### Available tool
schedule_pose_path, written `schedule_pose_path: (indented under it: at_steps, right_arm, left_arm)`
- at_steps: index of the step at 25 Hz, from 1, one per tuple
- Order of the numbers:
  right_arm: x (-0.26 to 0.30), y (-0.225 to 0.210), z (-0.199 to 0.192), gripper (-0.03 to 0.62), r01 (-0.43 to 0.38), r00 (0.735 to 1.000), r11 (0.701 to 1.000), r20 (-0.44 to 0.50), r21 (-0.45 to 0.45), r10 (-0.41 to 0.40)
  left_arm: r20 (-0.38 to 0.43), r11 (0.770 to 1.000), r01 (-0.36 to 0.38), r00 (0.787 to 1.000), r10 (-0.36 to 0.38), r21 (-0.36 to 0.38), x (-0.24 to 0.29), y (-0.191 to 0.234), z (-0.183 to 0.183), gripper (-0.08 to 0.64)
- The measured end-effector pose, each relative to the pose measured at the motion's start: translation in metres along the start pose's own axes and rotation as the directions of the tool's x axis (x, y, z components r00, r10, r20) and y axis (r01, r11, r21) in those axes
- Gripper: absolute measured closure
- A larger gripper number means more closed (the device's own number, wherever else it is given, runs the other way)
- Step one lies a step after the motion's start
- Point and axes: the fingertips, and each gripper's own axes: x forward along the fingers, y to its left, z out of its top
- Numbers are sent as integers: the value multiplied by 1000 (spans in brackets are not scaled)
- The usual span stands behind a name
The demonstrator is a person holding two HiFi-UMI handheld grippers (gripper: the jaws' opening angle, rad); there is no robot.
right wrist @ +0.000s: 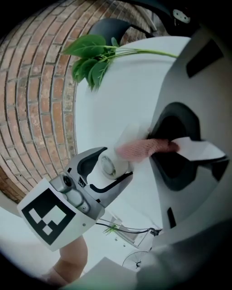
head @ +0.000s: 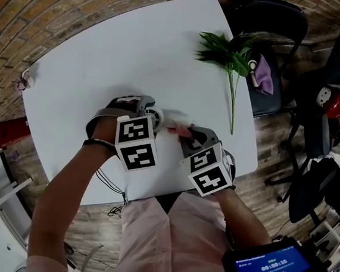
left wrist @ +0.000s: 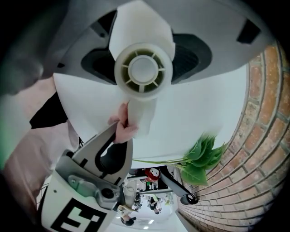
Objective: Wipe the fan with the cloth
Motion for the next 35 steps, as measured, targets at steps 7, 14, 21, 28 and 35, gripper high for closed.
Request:
schedule_pose_path:
  at_steps: [7,14,21,28,35]
  right_arm:
    - [0,-1,-1,549,-6,1000,1000,-10,-26,6]
    - [-6,-27,5,548,1,1000,999,-4,-40,-1]
    - [-13,-33,40,546,-34,999,981,35,-189,41]
    - [8,-5,51,546,-145,989,913,-28,-381,145]
    - [24,34,39,546,-339,937,644,-181,-686,301]
  left_arm:
    - [-26,1000,1,1000,-1,2,-3,-8,-19,186]
    - [-83,992,28,996,-17,126,-4,-25,-34,186]
    - [-118,968,60,993,-31,244,-4,-29,-35,186]
    - [-129,941,74,991,-32,331,-4,-29,-35,186]
    - [-167,909,93,986,-26,406,-2,-31,-34,186]
